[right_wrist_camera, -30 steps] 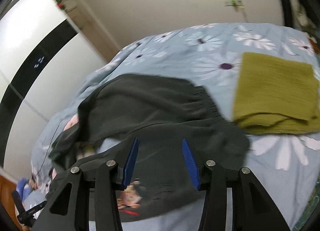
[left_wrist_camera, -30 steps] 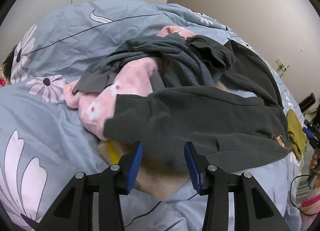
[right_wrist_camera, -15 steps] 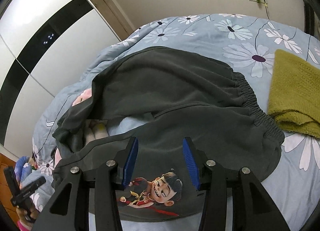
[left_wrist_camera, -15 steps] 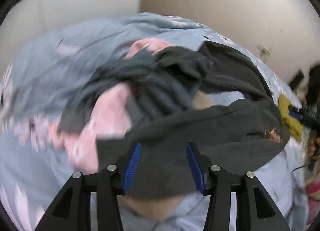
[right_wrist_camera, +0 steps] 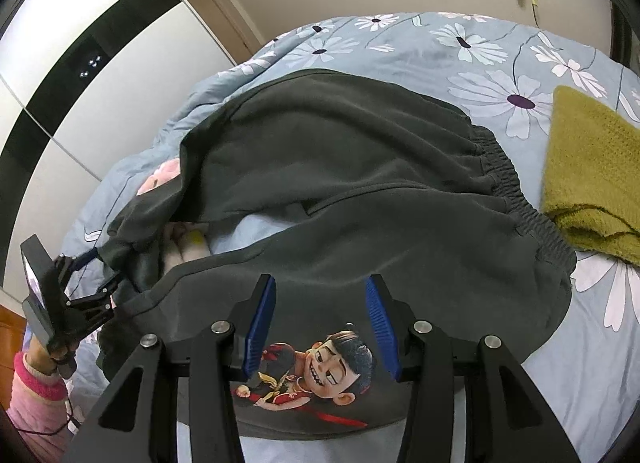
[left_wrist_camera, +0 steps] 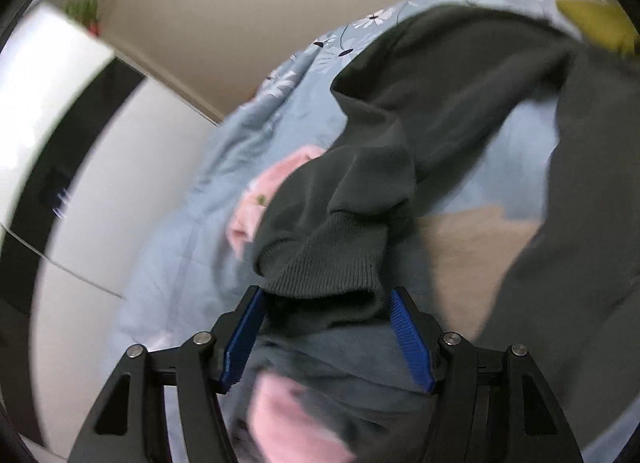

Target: Fold clothes

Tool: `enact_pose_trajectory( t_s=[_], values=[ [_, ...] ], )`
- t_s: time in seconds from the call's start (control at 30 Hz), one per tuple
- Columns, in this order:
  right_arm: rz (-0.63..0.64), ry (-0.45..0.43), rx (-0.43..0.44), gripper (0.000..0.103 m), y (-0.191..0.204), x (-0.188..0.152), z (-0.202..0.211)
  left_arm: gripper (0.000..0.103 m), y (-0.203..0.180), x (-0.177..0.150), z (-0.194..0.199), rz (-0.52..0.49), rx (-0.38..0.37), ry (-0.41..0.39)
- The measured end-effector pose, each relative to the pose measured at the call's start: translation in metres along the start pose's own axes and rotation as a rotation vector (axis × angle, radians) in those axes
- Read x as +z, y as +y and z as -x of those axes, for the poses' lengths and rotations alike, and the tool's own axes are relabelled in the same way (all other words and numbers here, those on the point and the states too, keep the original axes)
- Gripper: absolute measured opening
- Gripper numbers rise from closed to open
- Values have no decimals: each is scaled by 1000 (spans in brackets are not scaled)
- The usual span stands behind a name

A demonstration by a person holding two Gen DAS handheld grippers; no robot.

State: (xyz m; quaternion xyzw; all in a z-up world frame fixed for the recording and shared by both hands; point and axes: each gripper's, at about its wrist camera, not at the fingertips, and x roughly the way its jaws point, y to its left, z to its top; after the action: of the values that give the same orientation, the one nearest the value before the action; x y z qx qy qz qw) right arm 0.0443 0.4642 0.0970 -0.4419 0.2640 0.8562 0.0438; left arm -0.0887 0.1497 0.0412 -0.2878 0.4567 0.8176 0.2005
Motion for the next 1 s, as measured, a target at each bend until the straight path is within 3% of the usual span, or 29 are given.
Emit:
enact_pose_trajectory(
  t_s=[0.13,0.23,0.3,0.33,0.37,0.4,0.5,0.57,0.67,0.73,0.87,1.0],
  values=[
    [-21,17,4,51,-3,0,-7,68,10,0,-17,-20,110,-20],
    [-13,23,4,51,-1,0,-9,63,30,3,-16,58,56,-47],
    [-15,25,4,51,-1,0,-9,39,39,6,-16,89,-7,-52],
    [-15,25,4,51,0,0,-10,16,42,7,-16,105,-33,-48],
    [-16,26,4,51,0,1,-10,6,45,9,-16,121,-60,-43],
    [-17,27,4,51,0,1,-11,6,48,10,-15,140,-93,-41],
    [-15,30,6,51,-1,1,-11,6,68,18,1,275,-310,-75],
    [-14,31,7,51,0,2,-11,6,104,19,12,450,-497,-114],
    [-27,30,22,51,-2,5,-12,5,172,19,10,729,-684,-162],
    [-36,29,31,51,-3,7,-12,5,219,7,-11,910,-749,-127],
    [-52,27,34,51,-7,8,-14,5,260,-24,-61,1074,-621,57],
    [-82,22,17,51,-18,9,-18,5,258,-51,-114,1170,-588,219]
  ],
)
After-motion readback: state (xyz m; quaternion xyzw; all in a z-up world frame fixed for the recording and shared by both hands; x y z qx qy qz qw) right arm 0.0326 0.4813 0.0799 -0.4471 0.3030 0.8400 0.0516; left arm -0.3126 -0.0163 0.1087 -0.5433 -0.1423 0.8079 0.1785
